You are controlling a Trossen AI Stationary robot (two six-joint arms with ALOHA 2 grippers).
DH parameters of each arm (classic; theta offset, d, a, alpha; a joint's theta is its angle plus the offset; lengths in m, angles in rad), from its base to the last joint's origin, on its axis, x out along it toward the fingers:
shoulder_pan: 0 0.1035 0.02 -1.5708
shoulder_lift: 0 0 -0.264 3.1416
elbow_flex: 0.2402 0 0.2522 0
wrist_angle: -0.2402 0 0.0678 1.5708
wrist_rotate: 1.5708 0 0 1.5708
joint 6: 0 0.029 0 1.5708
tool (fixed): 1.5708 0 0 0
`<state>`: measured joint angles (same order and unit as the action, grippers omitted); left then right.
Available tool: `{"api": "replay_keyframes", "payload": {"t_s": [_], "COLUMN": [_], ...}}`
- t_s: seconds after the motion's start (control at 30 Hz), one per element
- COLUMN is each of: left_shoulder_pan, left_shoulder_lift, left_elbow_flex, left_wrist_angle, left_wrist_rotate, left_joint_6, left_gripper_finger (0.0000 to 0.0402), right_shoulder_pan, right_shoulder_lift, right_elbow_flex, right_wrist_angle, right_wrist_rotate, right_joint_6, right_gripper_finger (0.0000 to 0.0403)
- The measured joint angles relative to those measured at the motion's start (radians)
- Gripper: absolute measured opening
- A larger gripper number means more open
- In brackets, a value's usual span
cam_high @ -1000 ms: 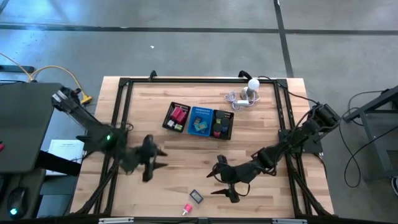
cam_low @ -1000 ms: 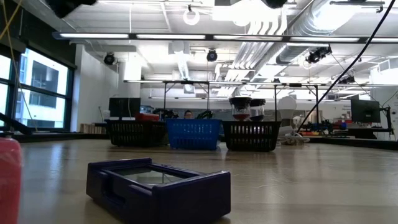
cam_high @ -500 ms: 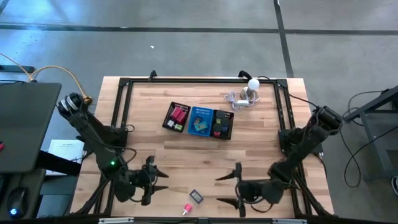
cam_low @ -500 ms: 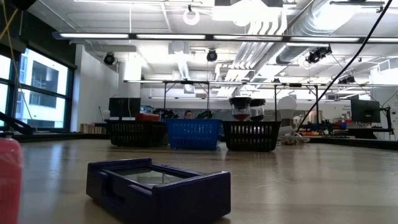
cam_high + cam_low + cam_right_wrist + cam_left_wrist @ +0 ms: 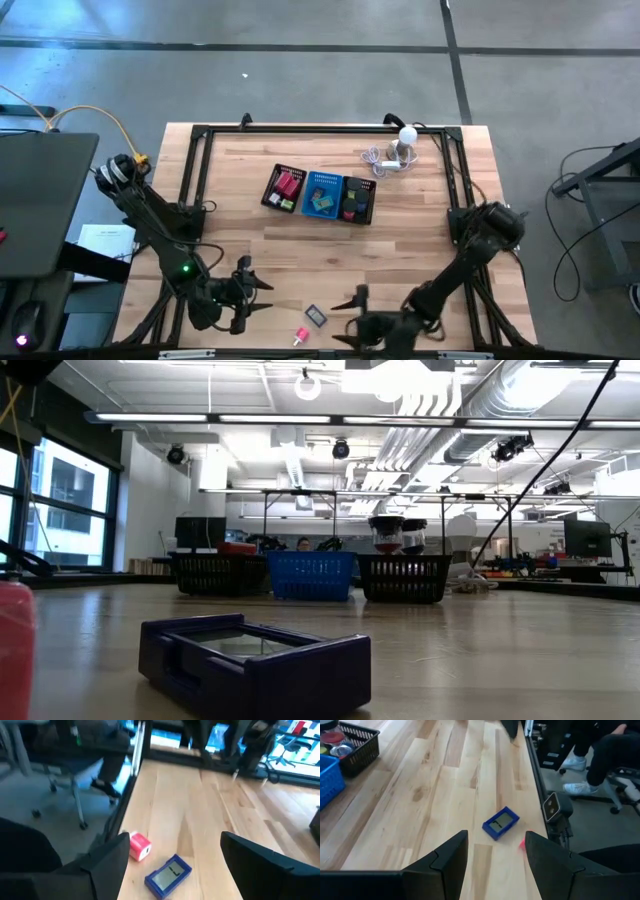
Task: Pick & Place Office items
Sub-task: Put the purple digital clock into the blue bin
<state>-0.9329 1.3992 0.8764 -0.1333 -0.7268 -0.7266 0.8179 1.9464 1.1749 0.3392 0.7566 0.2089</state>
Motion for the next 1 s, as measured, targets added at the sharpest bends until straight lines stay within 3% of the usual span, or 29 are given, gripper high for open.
{"api": "replay_keyframes", "payload": {"t_s": [0.2, 0.33, 0.47, 0.77, 1.0], "left_shoulder_pan": [0.0, -0.001, -0.008, -0.05, -0.08], "left_shoulder_lift": [0.025, 0.039, 0.045, 0.045, 0.045], "left_elbow_flex": [0.0, 0.0, 0.0, 0.0, 0.0], "left_wrist_angle": [0.017, 0.052, 0.064, 0.09, 0.097], "left_wrist_rotate": [0.02, 0.025, 0.046, 0.055, 0.054], "left_joint_6": [-0.004, -0.005, -0.005, -0.008, -0.008], "left_gripper_finger": [0.0192, 0.0192, 0.0192, 0.0192, 0.0192], "right_shoulder_pan": [-0.045, -0.076, -0.105, -0.131, -0.164], "right_shoulder_lift": [0.083, 0.084, 0.085, 0.175, 0.272], "right_elbow_flex": [0.147, 0.168, 0.228, 0.438, 0.505], "right_wrist_angle": [-0.218, -0.239, -0.272, -0.612, -0.686], "right_wrist_rotate": [-0.07, -0.104, -0.17, -0.188, -0.268], "right_joint_6": [0.116, 0.293, 0.343, 0.518, 0.676], "right_gripper_finger": [0.0301, 0.0301, 0.0301, 0.0301, 0.0301]}}
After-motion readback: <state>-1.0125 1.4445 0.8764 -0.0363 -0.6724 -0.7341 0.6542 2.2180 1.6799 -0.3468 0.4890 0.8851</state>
